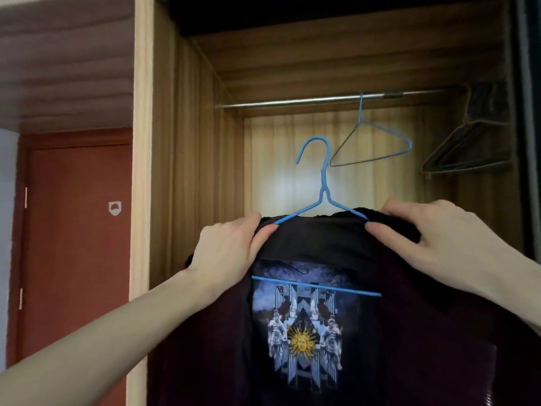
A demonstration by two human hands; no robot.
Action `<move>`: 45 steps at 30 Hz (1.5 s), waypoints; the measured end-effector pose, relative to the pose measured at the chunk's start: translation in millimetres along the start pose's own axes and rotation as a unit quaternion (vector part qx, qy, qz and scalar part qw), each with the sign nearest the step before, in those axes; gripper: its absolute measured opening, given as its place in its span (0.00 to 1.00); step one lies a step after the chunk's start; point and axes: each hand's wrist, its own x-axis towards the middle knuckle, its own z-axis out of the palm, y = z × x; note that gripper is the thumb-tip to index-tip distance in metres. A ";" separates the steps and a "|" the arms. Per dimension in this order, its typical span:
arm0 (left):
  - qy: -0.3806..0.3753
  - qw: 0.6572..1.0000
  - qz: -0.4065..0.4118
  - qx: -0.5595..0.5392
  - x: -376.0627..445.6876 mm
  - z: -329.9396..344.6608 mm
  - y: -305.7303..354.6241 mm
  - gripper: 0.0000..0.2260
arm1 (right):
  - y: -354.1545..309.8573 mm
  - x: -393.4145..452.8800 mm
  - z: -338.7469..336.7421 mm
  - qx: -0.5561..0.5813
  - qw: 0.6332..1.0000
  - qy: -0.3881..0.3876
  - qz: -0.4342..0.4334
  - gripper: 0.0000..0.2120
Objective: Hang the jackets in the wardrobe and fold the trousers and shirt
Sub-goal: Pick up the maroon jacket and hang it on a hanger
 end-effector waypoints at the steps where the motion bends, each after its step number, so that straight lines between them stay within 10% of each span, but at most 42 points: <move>1: -0.015 1.000 -0.004 0.024 14.7 4.7 -6.9 0.23 | -1.9 14.8 -1.9 -0.024 1.000 0.011 -0.003 0.22; 25: -0.129 0.983 -0.112 -0.063 182.2 74.5 -105.7 0.17 | -19.4 293.7 37.6 -0.125 0.973 0.172 0.092 0.24; 45: -0.078 0.980 -0.184 -0.018 197.5 122.0 -146.1 0.14 | -51.2 418.2 144.6 -0.133 0.977 0.117 0.116 0.10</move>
